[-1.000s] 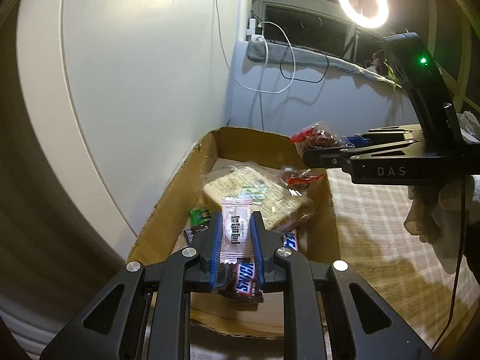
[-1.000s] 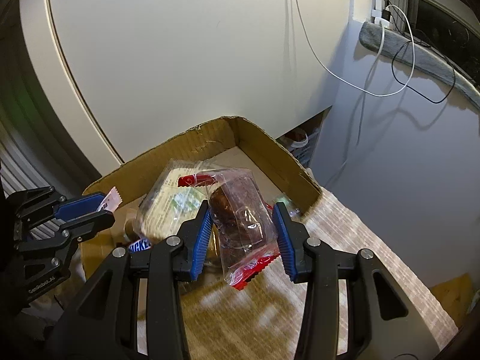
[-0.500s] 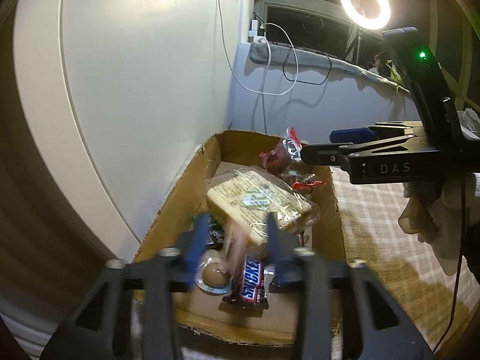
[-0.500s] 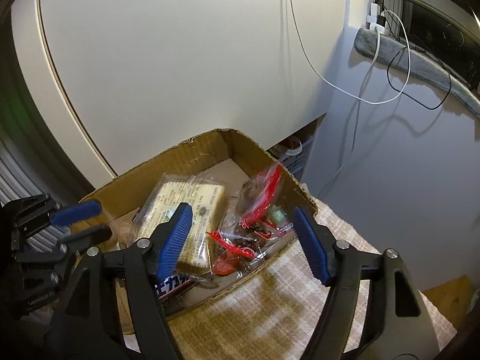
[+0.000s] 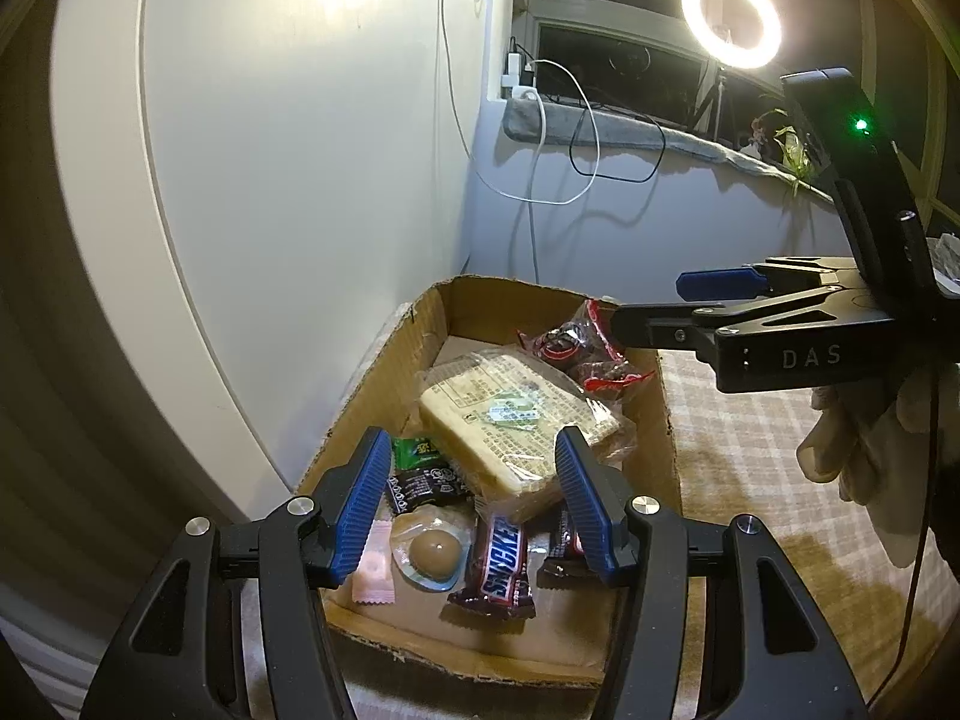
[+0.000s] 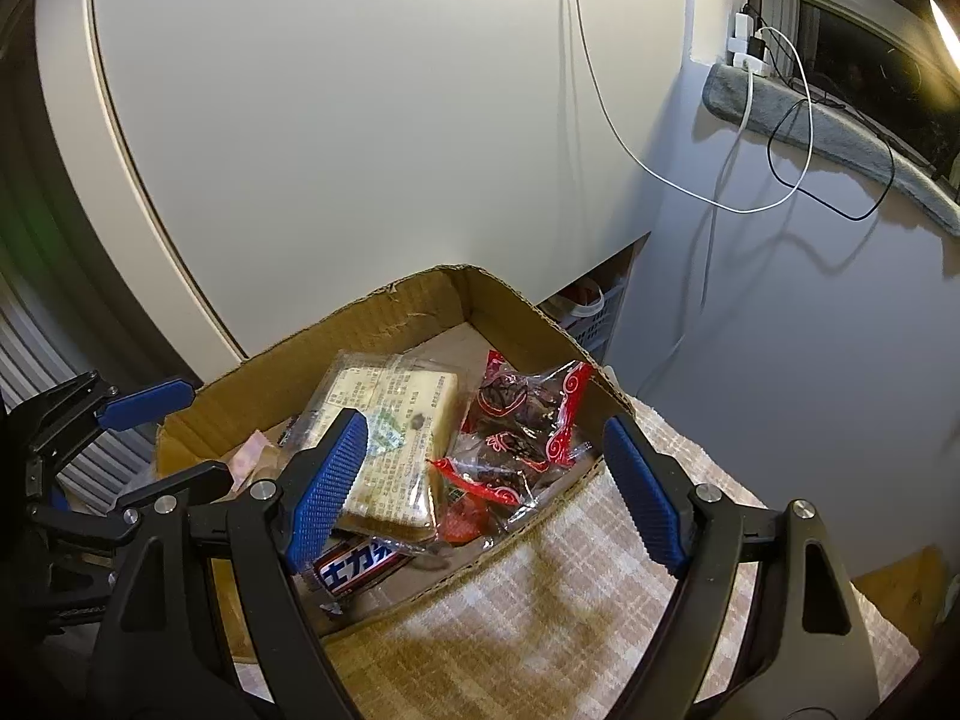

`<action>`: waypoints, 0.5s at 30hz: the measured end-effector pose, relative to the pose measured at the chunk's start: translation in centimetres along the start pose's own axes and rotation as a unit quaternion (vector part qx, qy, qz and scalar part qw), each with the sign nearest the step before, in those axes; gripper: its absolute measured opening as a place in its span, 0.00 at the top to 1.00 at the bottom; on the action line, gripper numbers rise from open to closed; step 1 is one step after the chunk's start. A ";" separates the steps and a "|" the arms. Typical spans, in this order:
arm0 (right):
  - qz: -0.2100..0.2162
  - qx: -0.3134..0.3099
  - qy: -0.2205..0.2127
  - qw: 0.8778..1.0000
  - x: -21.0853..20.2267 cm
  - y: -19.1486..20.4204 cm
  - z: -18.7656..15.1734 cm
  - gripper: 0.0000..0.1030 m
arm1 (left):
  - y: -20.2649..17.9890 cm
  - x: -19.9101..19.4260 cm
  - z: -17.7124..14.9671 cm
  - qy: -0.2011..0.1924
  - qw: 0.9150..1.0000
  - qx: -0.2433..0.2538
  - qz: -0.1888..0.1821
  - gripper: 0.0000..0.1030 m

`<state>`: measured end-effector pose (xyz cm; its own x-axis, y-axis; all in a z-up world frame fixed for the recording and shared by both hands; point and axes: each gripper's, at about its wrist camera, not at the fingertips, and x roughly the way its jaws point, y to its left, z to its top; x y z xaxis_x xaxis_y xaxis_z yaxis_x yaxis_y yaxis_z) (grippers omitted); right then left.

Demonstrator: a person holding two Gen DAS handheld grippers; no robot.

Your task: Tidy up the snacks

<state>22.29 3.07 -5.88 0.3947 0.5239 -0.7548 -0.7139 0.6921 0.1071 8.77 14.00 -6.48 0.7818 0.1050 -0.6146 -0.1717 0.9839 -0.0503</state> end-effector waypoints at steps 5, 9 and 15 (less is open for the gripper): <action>-0.005 0.005 -0.012 1.000 -1.5 0.5 -0.6 0.19 | -0.1 -1.1 -0.1 -0.006 1.000 -0.002 0.004 0.45; -0.016 0.003 -0.024 1.000 -3.1 1.2 -1.4 0.19 | -0.3 -2.3 -0.3 -0.014 1.000 -0.007 0.007 0.36; -0.021 0.016 -0.051 0.998 -6.1 2.2 -3.5 0.19 | -1.1 -4.6 -1.1 -0.024 1.000 -0.002 0.013 0.35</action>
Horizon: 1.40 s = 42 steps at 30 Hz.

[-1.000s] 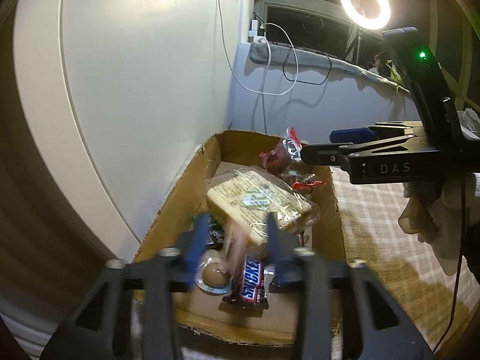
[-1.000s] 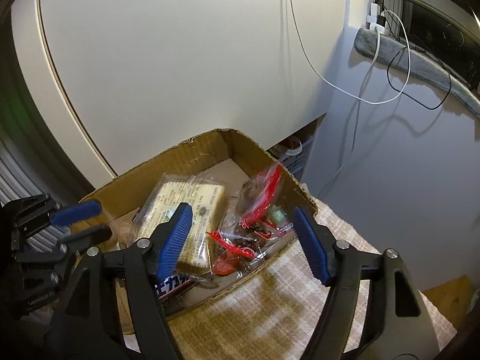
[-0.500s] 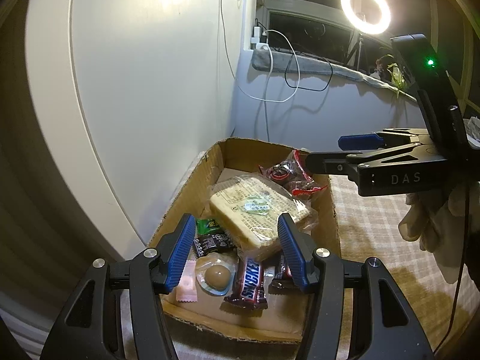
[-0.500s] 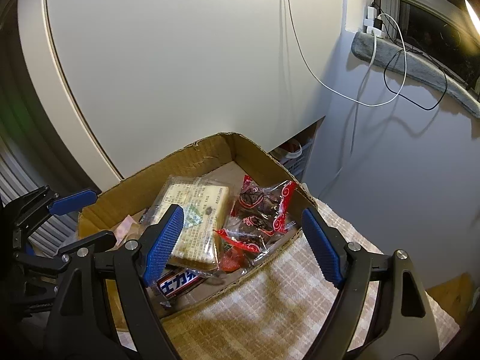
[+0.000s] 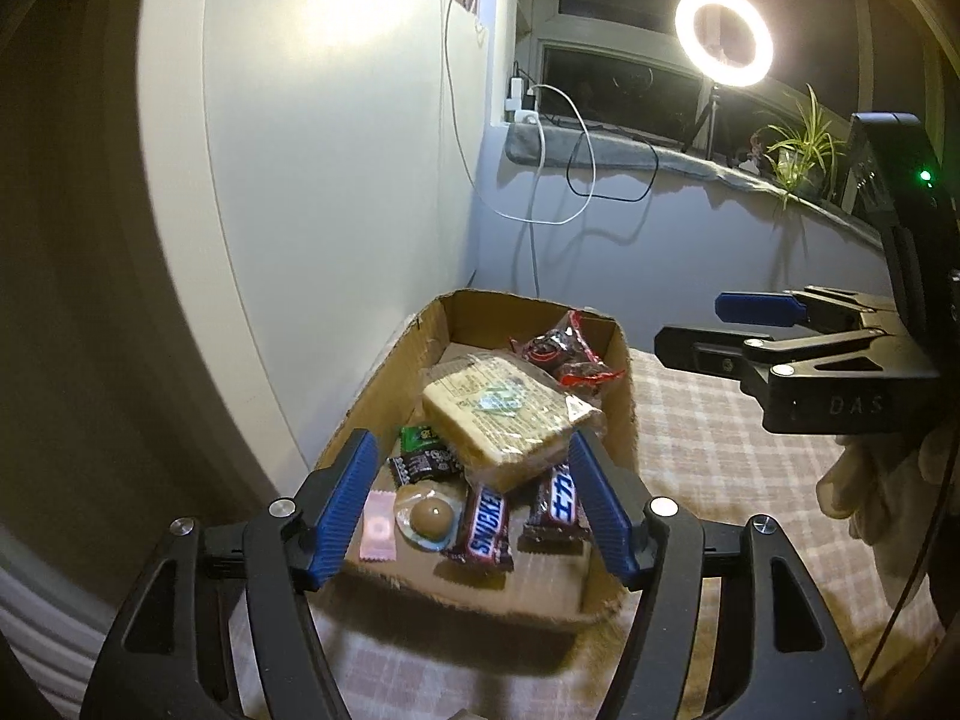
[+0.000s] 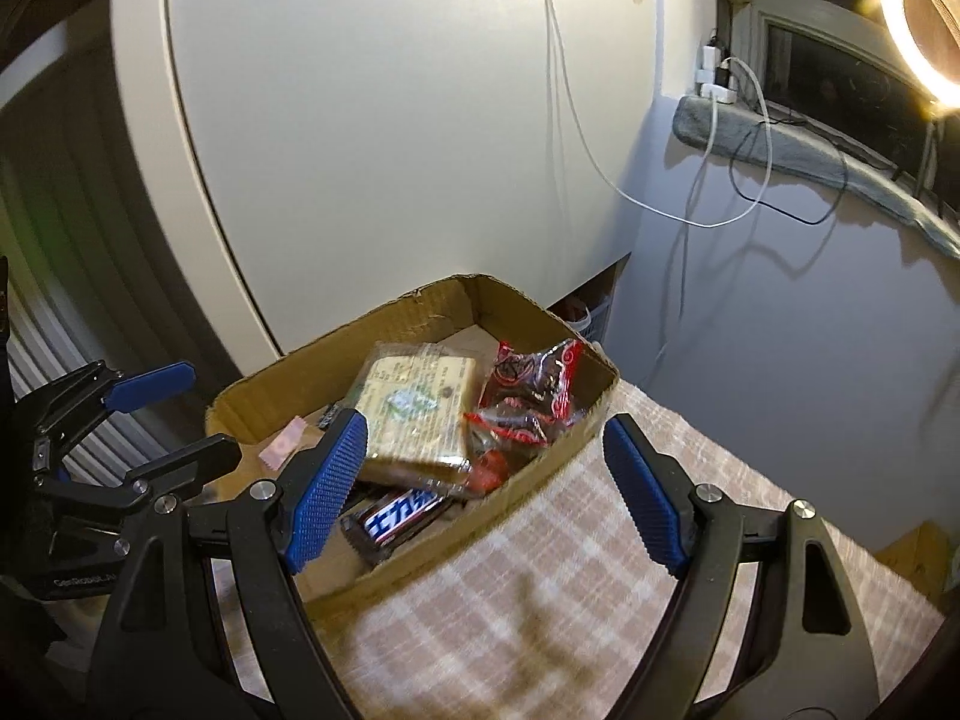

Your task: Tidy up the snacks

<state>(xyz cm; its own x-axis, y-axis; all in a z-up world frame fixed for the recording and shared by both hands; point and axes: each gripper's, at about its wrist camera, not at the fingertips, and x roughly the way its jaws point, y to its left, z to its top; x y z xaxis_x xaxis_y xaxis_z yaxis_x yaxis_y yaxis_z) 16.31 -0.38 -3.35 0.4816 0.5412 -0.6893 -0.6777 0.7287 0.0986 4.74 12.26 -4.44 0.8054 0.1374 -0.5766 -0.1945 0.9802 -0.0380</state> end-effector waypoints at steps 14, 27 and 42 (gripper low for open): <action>-0.048 0.021 -0.049 0.997 -6.7 1.4 -5.2 0.00 | -1.4 -4.0 -2.1 -0.014 1.000 -0.014 0.022 0.23; -0.065 0.034 -0.061 0.995 -9.6 2.1 -7.1 0.00 | -1.5 -5.8 -2.9 -0.020 0.999 -0.020 0.031 0.23; -0.081 0.030 -0.052 0.995 -10.0 2.3 -7.9 0.00 | -2.3 -6.4 -3.2 -0.026 0.999 -0.017 0.029 0.23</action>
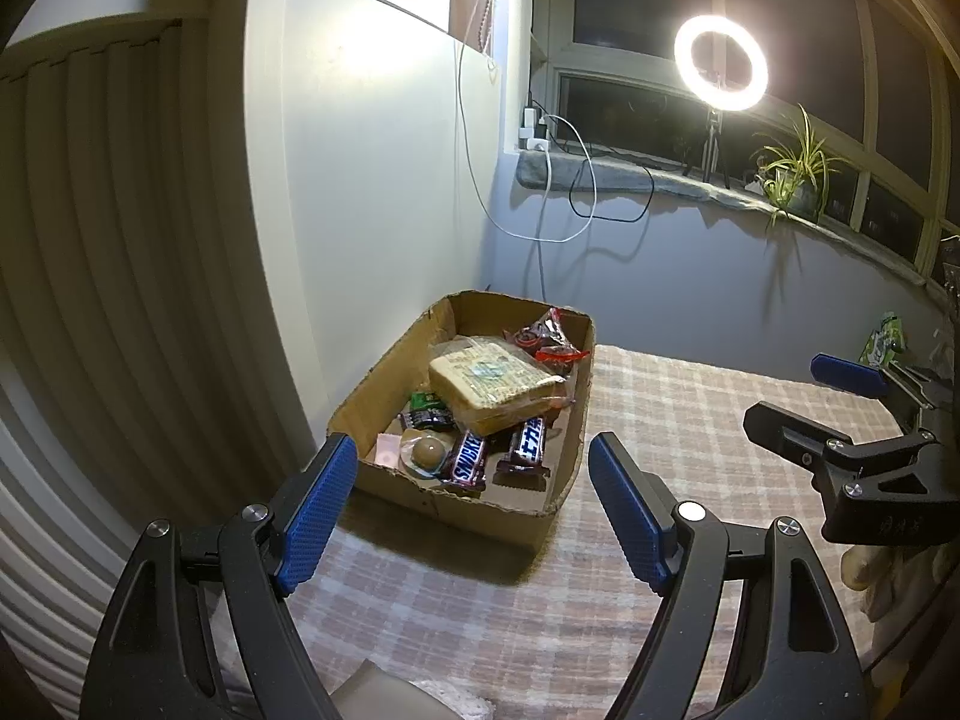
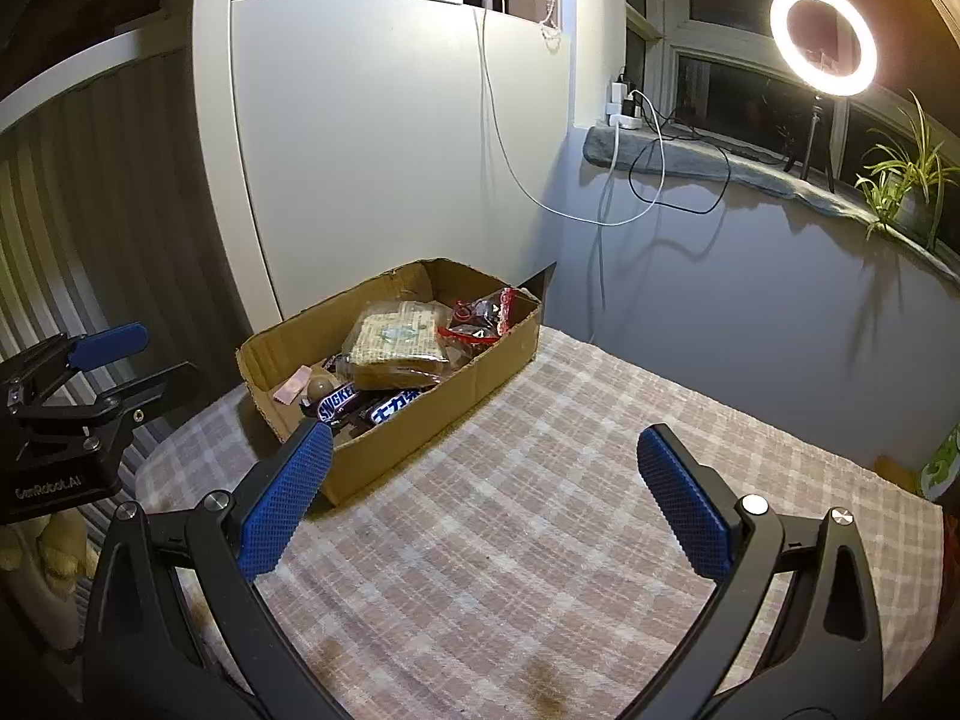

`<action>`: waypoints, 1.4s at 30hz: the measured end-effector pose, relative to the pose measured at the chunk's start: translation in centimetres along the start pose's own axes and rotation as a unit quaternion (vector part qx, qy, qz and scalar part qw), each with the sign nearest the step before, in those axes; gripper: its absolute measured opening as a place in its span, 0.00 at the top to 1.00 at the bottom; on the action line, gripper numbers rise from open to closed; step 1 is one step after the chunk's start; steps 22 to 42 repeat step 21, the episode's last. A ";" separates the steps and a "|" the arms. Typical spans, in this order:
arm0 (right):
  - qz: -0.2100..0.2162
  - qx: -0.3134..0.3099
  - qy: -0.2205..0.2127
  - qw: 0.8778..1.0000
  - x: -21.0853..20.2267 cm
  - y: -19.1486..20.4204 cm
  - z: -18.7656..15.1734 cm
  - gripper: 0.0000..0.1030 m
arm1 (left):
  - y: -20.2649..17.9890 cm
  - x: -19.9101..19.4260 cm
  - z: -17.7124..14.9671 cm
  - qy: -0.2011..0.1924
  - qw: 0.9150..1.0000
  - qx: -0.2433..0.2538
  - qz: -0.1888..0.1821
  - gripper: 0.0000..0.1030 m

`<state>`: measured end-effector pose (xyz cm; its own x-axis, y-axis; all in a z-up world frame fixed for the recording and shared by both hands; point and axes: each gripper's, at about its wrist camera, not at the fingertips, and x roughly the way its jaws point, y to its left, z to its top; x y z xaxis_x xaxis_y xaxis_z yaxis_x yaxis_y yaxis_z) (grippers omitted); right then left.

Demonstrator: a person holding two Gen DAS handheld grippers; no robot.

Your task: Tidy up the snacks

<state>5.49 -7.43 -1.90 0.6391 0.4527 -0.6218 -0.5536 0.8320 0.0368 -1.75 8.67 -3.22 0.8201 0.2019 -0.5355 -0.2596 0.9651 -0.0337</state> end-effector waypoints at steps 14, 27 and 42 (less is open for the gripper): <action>-0.006 0.006 0.009 1.000 0.3 -0.1 -0.3 0.00 | -0.1 -0.2 0.0 0.001 1.000 0.001 -0.004 0.23; -0.009 0.008 0.015 1.000 0.3 -0.5 -1.0 0.00 | -0.2 -0.1 -0.2 -0.001 1.000 0.006 -0.003 0.23; -0.009 0.008 0.015 1.000 0.3 -0.5 -1.0 0.00 | -0.2 -0.1 -0.2 -0.001 1.000 0.006 -0.003 0.23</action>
